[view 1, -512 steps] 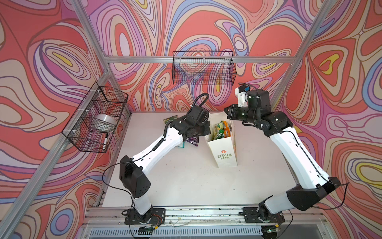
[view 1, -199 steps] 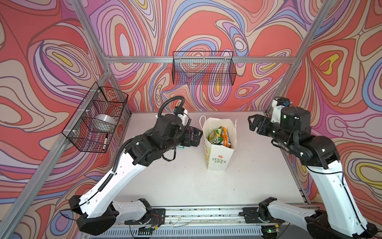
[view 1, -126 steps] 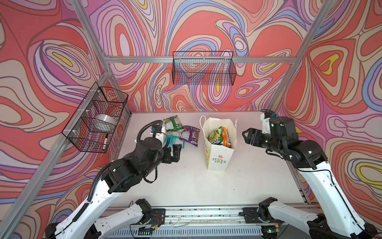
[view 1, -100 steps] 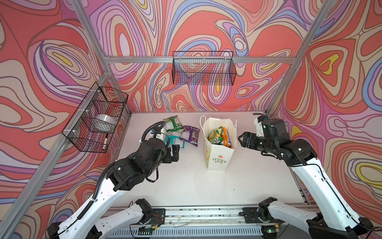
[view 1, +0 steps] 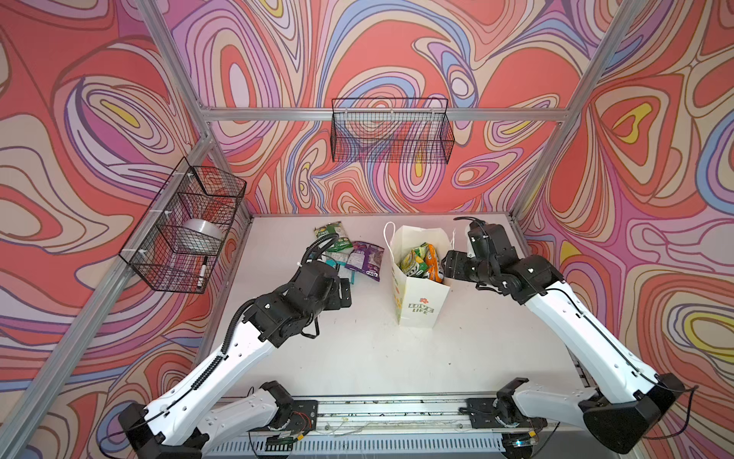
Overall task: Place the snacks into the paper bag
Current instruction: Pick up the snack from the top-center of the table.
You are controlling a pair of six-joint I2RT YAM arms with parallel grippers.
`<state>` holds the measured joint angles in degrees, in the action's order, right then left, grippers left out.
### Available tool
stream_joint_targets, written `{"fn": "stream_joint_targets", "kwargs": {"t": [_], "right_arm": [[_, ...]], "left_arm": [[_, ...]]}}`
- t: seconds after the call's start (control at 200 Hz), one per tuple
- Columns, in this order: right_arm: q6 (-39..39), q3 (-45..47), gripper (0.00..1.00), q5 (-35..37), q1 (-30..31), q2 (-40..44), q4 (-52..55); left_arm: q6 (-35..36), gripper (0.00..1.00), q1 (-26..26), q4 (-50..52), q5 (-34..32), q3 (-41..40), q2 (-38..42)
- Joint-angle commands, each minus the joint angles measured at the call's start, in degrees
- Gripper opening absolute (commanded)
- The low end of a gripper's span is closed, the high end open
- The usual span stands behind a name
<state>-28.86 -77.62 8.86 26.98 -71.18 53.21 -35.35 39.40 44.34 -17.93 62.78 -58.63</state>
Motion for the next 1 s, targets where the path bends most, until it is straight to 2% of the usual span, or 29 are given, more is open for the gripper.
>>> {"fn": "stream_joint_targets", "kwargs": {"t": [0.0,0.08,0.18,0.285,0.406,0.546,0.676,0.746,0.831,0.881,0.997], "right_arm": [[-0.31,-0.32,0.72,2.96,0.18,-1.79,-4.38],[-0.41,0.47,0.6,2.99,0.18,-2.72,-6.0],[-0.49,1.31,0.35,2.1,0.18,-3.08,-7.55],[-0.16,1.11,0.14,1.96,0.18,-3.47,-7.63],[0.61,1.03,0.0,1.22,0.18,-3.52,-7.77],[1.74,1.18,0.0,-0.15,0.18,-3.28,-7.73],[2.96,1.93,0.0,-1.7,0.18,-2.39,-8.15],[3.45,2.25,0.0,-2.63,0.18,-1.94,-8.58],[4.29,2.47,0.0,-3.79,0.18,-1.66,-9.16],[4.72,2.65,0.0,-4.19,0.18,-1.74,-9.4],[5.56,2.68,0.0,-4.97,0.19,-1.95,-9.38]], "left_arm": [[0.67,1.0,-1.21,0.74,-2.32,1.1,-1.33],[1.09,1.0,-2.48,1.39,-2.42,1.29,-1.83],[1.62,1.0,-4.86,0.22,-0.89,0.71,-1.66],[1.86,1.0,-9.44,-1.68,6.03,0.15,-2.49],[1.93,1.0,-15.11,-3.24,13.64,0.31,-6.1],[1.69,1.0,-22.99,-6.01,22.66,-0.13,-11.46],[0.74,0.95,-28.85,-12.07,31.08,-2.02,-16.95],[1.19,0.92,-29.03,-14.28,33.07,-0.91,-22.23],[1.78,0.89,-28.59,-13.58,35.7,4.21,-29.93],[3.2,0.91,-27.09,-14.31,36.64,7.03,-33.86],[7.82,0.96,-22.67,-8.42,33.24,19.01,-44.08]]}}
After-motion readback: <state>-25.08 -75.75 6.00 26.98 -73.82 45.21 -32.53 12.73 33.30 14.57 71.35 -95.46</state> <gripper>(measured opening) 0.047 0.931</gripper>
